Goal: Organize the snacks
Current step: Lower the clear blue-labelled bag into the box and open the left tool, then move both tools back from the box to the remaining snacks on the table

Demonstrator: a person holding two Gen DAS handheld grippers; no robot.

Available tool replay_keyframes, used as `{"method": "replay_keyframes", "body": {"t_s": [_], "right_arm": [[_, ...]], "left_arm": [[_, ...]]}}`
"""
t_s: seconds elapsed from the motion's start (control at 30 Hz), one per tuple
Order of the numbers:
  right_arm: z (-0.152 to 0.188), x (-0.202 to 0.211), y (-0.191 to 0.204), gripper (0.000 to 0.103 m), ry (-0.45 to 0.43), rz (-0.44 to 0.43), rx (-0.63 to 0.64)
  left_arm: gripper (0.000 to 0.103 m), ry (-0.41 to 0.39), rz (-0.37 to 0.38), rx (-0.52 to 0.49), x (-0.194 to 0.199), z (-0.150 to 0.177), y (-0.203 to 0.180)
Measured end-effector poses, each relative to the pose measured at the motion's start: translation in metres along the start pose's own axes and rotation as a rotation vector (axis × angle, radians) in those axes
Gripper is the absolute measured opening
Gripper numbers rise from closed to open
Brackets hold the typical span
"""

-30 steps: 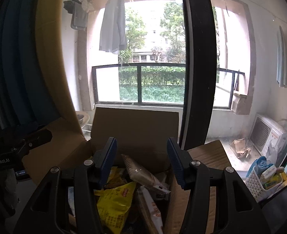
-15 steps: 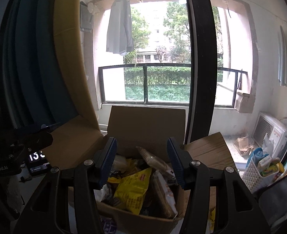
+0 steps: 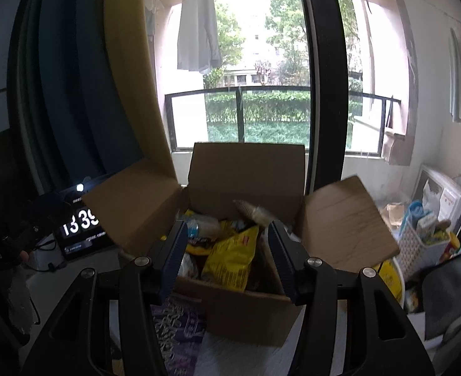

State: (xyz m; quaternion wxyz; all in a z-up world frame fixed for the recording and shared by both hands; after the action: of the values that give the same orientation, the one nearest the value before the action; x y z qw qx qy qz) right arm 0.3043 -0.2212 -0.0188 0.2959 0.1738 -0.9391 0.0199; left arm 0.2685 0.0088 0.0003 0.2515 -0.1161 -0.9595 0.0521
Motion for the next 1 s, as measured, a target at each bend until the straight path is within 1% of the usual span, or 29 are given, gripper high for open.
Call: {"method": "replay_keyframes", "body": {"t_s": [0.33, 0.67, 0.8, 1.0], "right_arm": [[0.043, 0.002, 0.022, 0.056, 0.086, -0.036, 0.007], [0.095, 0.001, 0.040, 0.057, 0.184, -0.091, 0.008], [0.113, -0.001, 0.046, 0.057, 0.224, -0.112, 0.021], [0.136, -0.004, 0.059, 0.059, 0.265, -0.149, 0.066]], "left_arm": [[0.089, 0.054, 0.014, 0.015, 0.011, 0.038, 0.006], [0.089, 0.138, 0.009, 0.042, 0.017, 0.083, 0.016], [0.089, 0.192, 0.005, 0.072, 0.016, 0.109, 0.021], [0.089, 0.278, -0.006, 0.090, 0.009, 0.144, 0.023]]}}
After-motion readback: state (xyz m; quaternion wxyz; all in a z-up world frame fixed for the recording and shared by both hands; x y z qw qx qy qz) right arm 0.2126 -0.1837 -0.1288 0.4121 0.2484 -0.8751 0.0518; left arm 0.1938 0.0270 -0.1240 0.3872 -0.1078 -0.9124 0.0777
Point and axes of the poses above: each gripper's, at about its wrist camera, not at the fingertips, and x roughly against the way its jaws point, y to its left, z to its underside, the point moved 3 cm from there along -x, roughly the way its jaws point, and after that the axes turned 10 degrees about y, right-handed, at the moved point
